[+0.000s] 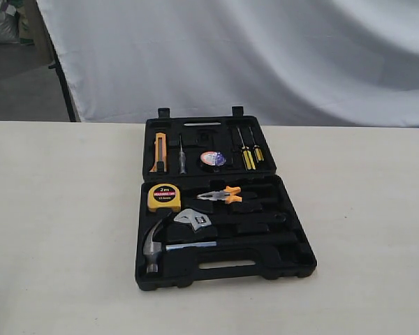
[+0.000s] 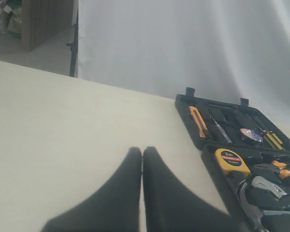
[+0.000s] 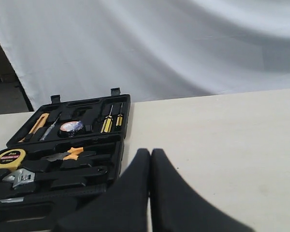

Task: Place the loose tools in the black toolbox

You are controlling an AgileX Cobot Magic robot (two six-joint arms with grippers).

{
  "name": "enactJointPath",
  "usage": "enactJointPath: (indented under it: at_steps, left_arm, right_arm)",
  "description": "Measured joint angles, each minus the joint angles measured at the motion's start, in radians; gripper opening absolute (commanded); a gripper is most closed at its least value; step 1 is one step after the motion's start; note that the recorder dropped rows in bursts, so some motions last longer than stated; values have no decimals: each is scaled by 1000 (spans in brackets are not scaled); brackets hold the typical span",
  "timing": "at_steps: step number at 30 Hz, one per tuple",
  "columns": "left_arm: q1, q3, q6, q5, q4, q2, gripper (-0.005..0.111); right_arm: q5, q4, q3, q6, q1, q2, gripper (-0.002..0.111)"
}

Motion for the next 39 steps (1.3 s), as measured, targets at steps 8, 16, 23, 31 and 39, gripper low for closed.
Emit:
enactJointPath:
  at_steps: [8, 16, 23, 31, 39]
  left_arm:
    - [0, 0, 0, 0, 0, 0, 1]
    - [0, 0, 0, 0, 0, 0, 1]
    - [0, 0, 0, 0, 0, 0, 1]
    - [0, 0, 0, 0, 0, 0, 1]
    - [0, 0, 0, 0, 0, 0, 1]
  right_arm:
    - [10, 0, 0, -9, 0, 0, 0]
    - [8, -3, 0, -19, 0, 0, 0]
    - [8, -3, 0, -19, 0, 0, 0]
    - [8, -3, 0, -17, 0, 0, 0]
    - [8, -3, 0, -14, 0, 0, 0]
